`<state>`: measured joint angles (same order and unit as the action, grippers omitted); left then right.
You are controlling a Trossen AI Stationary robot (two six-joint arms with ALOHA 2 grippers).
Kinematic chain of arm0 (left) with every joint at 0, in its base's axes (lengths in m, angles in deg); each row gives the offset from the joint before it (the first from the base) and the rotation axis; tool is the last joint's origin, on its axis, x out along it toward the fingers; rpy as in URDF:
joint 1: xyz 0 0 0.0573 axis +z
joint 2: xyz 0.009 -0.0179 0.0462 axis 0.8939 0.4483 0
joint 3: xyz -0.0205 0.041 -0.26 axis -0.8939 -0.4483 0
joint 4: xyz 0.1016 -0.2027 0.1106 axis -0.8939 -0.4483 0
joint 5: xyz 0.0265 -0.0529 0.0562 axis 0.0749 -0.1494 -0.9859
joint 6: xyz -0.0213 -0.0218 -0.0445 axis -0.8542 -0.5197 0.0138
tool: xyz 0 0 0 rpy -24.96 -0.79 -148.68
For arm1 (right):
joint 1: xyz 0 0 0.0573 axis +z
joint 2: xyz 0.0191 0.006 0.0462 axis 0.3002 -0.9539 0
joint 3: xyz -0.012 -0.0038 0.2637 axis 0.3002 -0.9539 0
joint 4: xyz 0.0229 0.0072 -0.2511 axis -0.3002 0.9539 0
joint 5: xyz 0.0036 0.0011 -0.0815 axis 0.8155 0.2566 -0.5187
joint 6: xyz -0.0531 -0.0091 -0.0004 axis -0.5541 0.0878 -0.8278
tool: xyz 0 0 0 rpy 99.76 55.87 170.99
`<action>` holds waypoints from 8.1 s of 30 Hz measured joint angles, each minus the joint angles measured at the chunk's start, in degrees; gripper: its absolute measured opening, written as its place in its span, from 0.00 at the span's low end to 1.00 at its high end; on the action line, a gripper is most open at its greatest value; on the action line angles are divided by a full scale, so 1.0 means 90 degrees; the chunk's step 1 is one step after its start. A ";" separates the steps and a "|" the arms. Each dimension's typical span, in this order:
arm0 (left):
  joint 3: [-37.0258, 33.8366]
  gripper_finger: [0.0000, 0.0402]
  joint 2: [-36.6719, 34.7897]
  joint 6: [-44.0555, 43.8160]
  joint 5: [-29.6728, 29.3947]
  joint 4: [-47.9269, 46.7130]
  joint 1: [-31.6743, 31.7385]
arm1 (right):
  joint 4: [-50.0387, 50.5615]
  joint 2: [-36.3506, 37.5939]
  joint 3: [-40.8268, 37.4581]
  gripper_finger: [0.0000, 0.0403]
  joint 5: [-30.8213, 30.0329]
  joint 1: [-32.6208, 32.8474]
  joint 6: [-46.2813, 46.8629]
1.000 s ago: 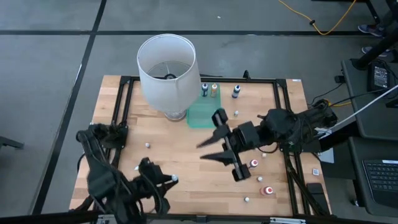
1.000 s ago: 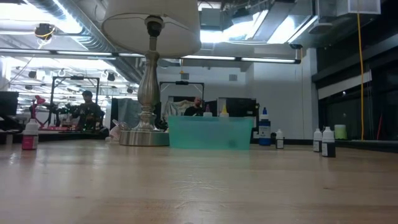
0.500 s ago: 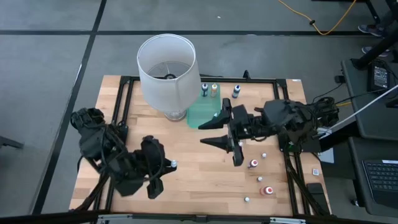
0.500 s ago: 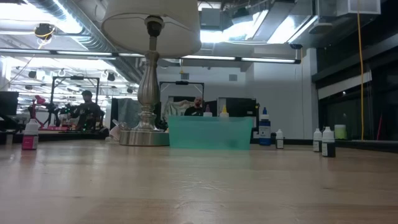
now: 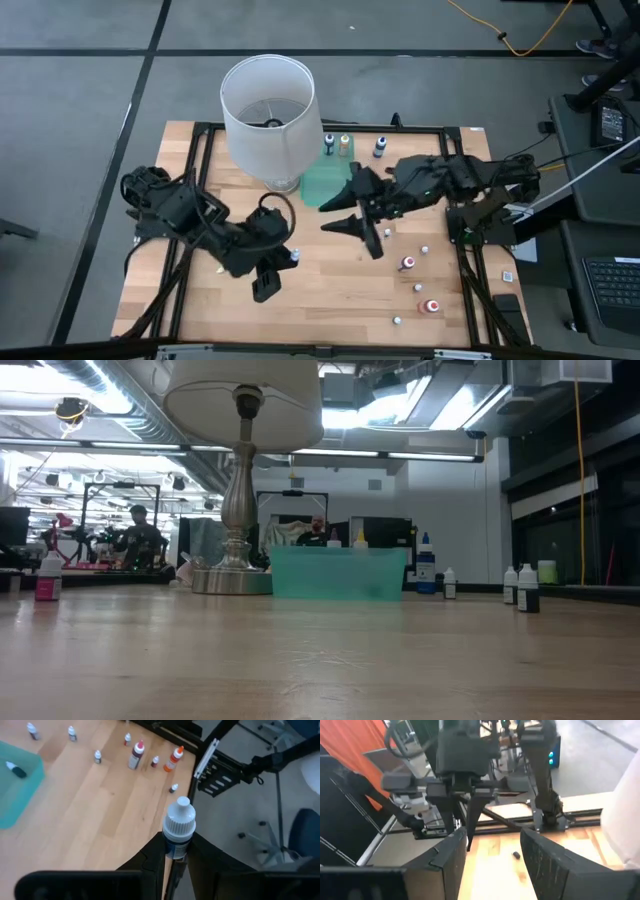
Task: Pick & Place food coloring
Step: Put the small light blue food coloring bottle into the green bin
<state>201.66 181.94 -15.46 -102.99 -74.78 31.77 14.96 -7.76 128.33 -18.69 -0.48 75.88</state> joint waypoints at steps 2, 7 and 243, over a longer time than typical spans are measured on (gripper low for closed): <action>0.0000 0.15 0.0000 0.0092 0.0159 -0.0004 0.0120 | 0.0050 -0.0123 -0.0007 0.47 0.0099 0.0011 0.0107; 0.0000 0.15 0.0002 0.0290 0.0206 0.0006 0.0313 | -0.0023 -0.0450 -0.0010 0.47 0.0369 0.0013 0.0307; -0.0046 0.67 -0.0775 -0.0528 -0.6088 -0.1401 -0.2686 | -0.4215 -0.0320 -0.7291 0.13 0.1640 -0.3739 -0.2206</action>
<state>201.24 174.96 -20.21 -157.78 -87.39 7.60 -22.97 -10.63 62.71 -3.93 -34.13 56.03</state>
